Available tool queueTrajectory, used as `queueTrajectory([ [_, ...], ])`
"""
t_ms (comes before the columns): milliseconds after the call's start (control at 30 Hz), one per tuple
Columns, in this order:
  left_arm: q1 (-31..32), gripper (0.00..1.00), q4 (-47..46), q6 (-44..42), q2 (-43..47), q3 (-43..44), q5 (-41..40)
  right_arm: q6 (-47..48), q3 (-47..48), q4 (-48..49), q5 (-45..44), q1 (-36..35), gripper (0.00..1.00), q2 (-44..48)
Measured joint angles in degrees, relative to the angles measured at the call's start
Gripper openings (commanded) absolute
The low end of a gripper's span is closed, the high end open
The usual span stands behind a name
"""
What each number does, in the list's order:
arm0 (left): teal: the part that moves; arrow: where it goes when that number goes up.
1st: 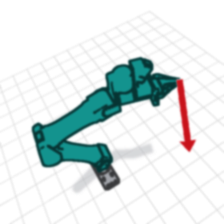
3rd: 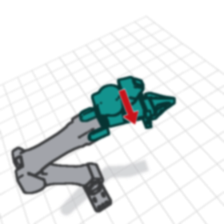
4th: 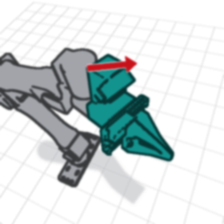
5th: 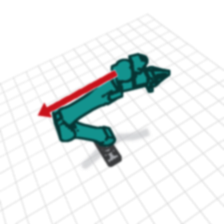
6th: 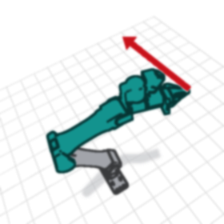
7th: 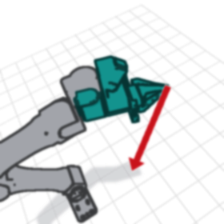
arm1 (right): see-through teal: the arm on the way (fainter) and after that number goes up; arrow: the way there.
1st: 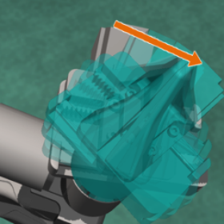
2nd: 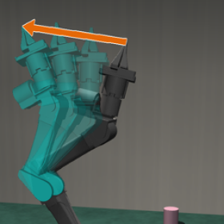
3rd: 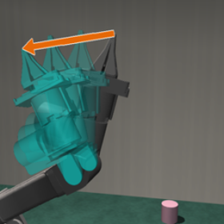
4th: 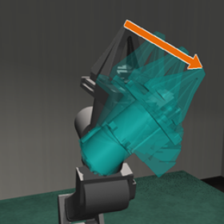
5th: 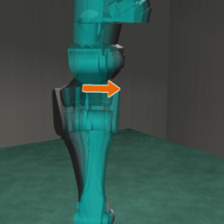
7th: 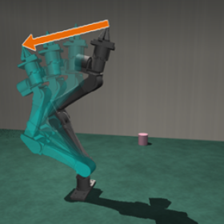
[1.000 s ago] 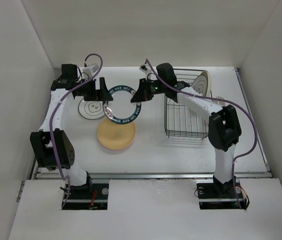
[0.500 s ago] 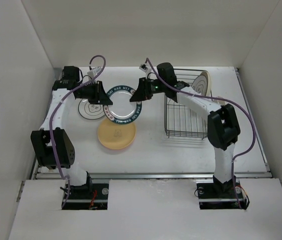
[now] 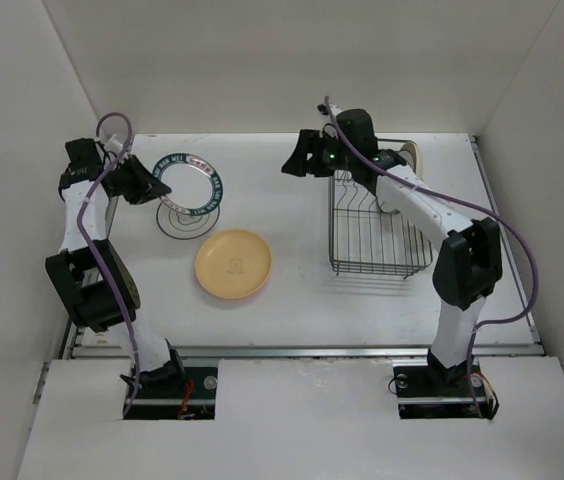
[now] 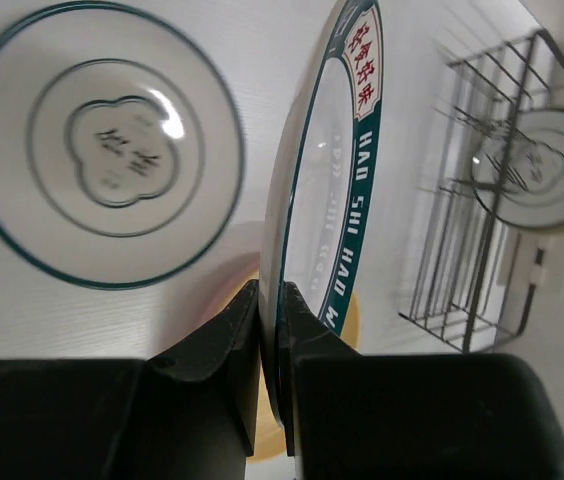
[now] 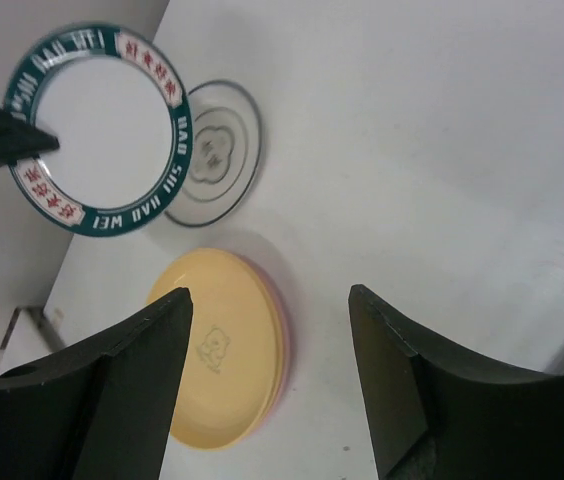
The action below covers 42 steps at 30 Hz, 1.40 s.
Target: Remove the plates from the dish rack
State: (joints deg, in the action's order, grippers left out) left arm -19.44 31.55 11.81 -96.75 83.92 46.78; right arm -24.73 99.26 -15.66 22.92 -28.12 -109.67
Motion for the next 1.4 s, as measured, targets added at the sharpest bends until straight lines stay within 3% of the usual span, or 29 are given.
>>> queueTrajectory([
  [367,0.2,0.0,0.7,2.0,-16.3,4.4,-11.4,2.4,-2.7,-3.4,-10.7,1.8,0.7,10.3],
  [500,0.2,0.21,1.0,1.2,-17.0,5.3,-14.3,3.3,-3.8,-4.6,-11.5,1.8,0.7,11.6],
  [700,0.2,0.61,4.4,-1.6,-17.9,7.9,-19.1,4.4,-4.4,-7.7,-14.3,1.9,0.72,12.0],
  [767,0.4,0.66,6.2,-3.0,-19.0,9.7,-20.8,4.6,-4.2,-9.8,-17.1,1.9,0.75,12.4],
  [1033,5.1,0.78,14.1,-10.3,-21.4,12.6,-31.1,5.0,1.6,-20.5,-39.7,2.7,0.77,12.9],
  [1167,7.6,0.78,15.5,-13.5,-21.4,12.6,-36.0,5.0,1.2,-23.4,-47.1,5.6,0.77,14.2],
  [1267,8.5,0.78,15.9,-15.1,-21.4,12.6,-38.6,4.9,1.0,-24.6,-50.1,8.4,0.72,14.7],
  [1400,8.5,0.78,16.0,-15.9,-20.9,12.5,-40.9,4.5,-0.5,-25.4,-52.3,11.2,0.57,14.6],
])
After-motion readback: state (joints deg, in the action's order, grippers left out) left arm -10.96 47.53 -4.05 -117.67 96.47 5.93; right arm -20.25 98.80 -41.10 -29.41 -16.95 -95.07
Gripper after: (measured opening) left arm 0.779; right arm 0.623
